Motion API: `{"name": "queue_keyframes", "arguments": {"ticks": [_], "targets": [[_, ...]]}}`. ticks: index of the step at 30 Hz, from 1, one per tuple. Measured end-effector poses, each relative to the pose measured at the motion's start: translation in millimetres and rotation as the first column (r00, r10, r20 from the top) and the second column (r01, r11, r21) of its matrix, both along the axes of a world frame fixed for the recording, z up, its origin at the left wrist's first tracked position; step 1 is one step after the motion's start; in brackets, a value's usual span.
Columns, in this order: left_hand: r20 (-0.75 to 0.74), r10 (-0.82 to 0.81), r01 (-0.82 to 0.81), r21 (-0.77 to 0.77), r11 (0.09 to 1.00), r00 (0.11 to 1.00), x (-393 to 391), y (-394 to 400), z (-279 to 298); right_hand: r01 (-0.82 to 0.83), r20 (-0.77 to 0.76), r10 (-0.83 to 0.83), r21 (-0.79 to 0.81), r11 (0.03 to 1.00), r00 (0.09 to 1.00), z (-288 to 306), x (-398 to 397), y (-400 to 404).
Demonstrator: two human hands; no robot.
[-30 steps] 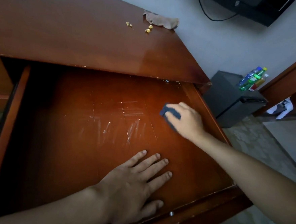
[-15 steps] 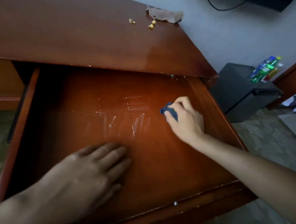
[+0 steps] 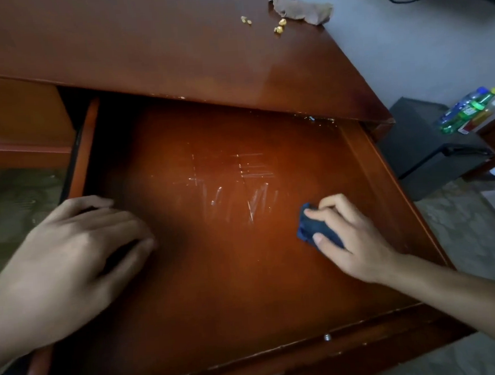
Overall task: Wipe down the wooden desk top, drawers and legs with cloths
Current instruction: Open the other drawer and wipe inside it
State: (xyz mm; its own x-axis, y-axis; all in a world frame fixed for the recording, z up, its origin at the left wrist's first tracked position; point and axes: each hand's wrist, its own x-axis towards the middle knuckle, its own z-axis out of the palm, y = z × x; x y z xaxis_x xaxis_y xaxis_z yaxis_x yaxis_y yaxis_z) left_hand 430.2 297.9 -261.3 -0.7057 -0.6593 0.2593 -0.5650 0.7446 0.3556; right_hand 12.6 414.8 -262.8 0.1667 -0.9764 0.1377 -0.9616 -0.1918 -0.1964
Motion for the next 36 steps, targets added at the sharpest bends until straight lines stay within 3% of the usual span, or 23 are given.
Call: {"name": "queue_keyframes", "arguments": {"ticks": [5, 8, 11, 14, 18, 21, 23, 25, 28, 30, 32, 34, 36], "targets": [[-0.090, 0.103, -0.106, -0.031, 0.994, 0.991, -7, 8, 10, -0.413, 0.019, 0.414, -0.039, 0.910, 0.910, -3, 123, -24], [-0.039, 0.103, -0.106, -0.077, 0.991, 0.994, -6, 6, 11, -0.599, 0.040, 0.602, -0.069, 0.798, 0.797, -12, 199, -32], [0.101, 0.047, -0.038, -0.092, 0.995, 0.994, -2, 5, 7, -0.661, 0.052, 0.665, -0.073, 0.747, 0.745, -12, 196, -32], [0.352, -0.005, 0.027, -0.058, 0.998, 0.936, 0, 10, 7, -0.560, 0.003, 0.561, -0.061, 0.826, 0.828, -10, 119, -20], [0.520, -0.003, 0.045, -0.068, 0.997, 0.854, -3, 11, 8, -0.096, -0.065, 0.092, -0.054, 0.994, 0.994, -4, -11, -11], [0.523, -0.001, 0.066, -0.106, 0.992, 0.853, -4, 12, 9, 0.271, -0.059, -0.277, -0.088, 0.958, 0.959, -5, -52, -23], [0.503, 0.007, 0.061, -0.118, 0.991, 0.864, -4, 13, 10, 0.375, -0.084, -0.390, -0.152, 0.914, 0.917, -9, -32, -39], [0.482, 0.012, 0.057, -0.129, 0.990, 0.876, -4, 12, 11, 0.321, -0.075, -0.339, -0.188, 0.928, 0.938, -12, 15, -48], [0.479, 0.014, 0.054, -0.128, 0.990, 0.878, -4, 13, 8, 0.015, 0.039, -0.008, -0.187, 0.982, 0.999, -11, 92, -31], [0.477, 0.012, 0.052, -0.121, 0.991, 0.879, -5, 13, 6, -0.281, 0.069, 0.291, -0.131, 0.951, 0.954, -8, 123, -9], [0.470, 0.014, 0.044, -0.111, 0.993, 0.882, -5, 13, 4, -0.482, 0.039, 0.487, -0.086, 0.872, 0.873, -3, 113, -11], [0.465, 0.017, 0.041, -0.114, 0.993, 0.885, -6, 12, 3, -0.404, -0.035, 0.403, -0.136, 0.904, 0.914, -5, 72, -36], [0.466, 0.016, 0.044, -0.118, 0.992, 0.885, -6, 11, 2, -0.020, -0.082, 0.000, -0.242, 0.970, 0.997, -4, 17, -68]]}}
